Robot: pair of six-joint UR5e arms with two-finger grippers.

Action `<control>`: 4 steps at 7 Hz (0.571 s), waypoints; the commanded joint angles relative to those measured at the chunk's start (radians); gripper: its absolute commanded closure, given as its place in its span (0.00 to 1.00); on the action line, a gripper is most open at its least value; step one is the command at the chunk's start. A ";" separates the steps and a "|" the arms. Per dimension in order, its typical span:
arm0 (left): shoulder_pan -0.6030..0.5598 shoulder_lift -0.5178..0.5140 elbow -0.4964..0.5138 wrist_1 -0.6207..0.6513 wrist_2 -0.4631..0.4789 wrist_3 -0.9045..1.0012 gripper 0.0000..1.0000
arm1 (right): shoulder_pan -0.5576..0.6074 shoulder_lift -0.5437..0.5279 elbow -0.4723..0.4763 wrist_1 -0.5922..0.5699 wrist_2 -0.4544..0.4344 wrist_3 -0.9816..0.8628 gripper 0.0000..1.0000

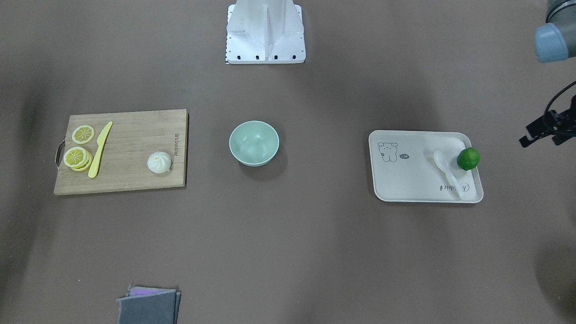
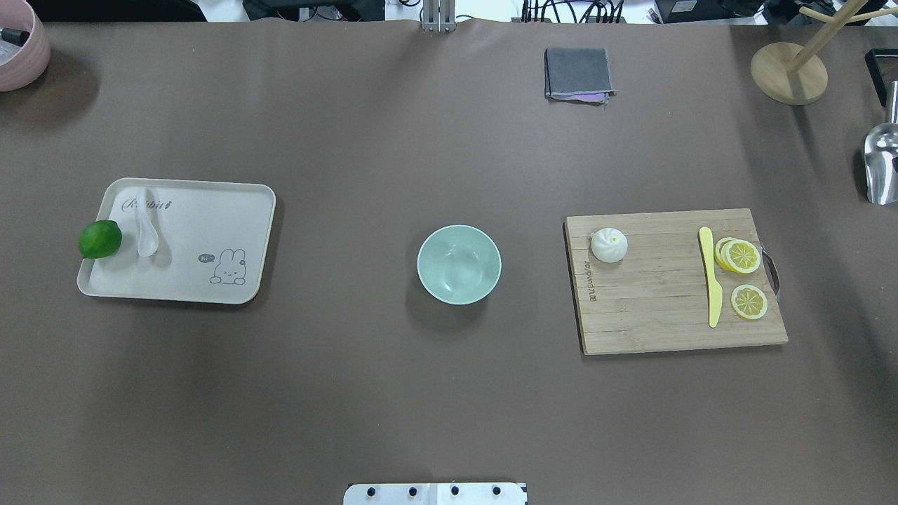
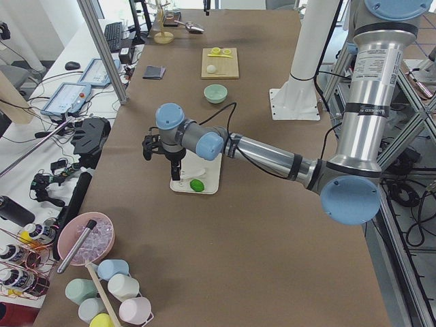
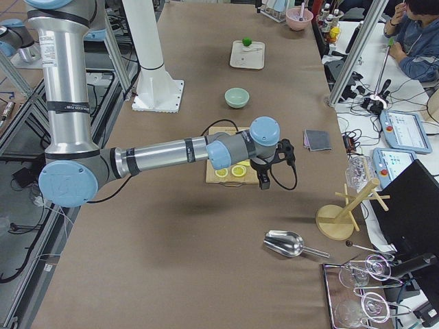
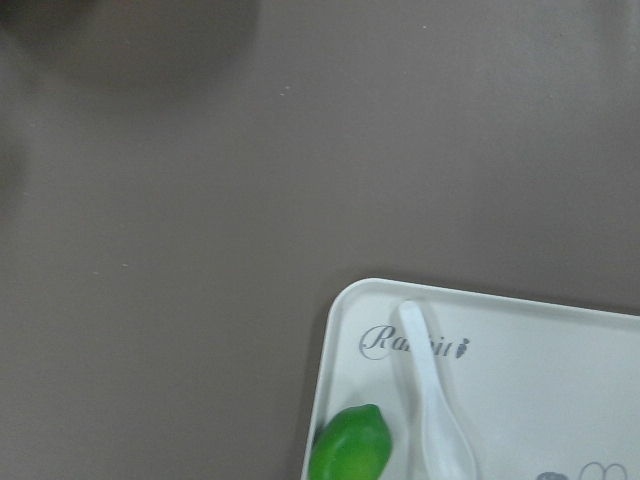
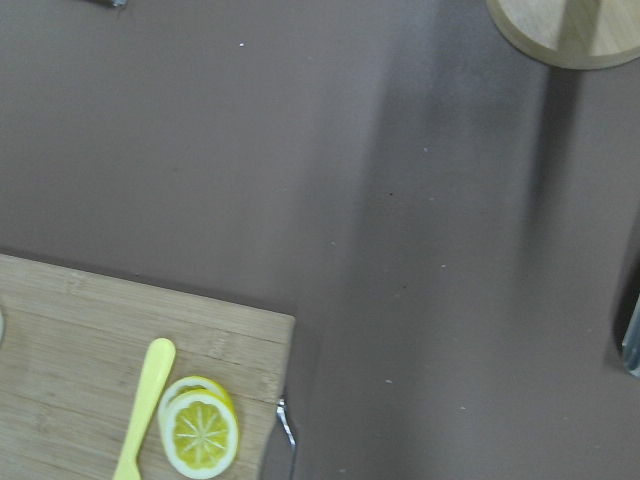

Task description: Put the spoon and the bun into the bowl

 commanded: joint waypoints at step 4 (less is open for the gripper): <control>0.231 -0.142 0.207 -0.197 0.173 -0.386 0.04 | -0.147 0.009 0.062 0.044 -0.033 0.106 0.00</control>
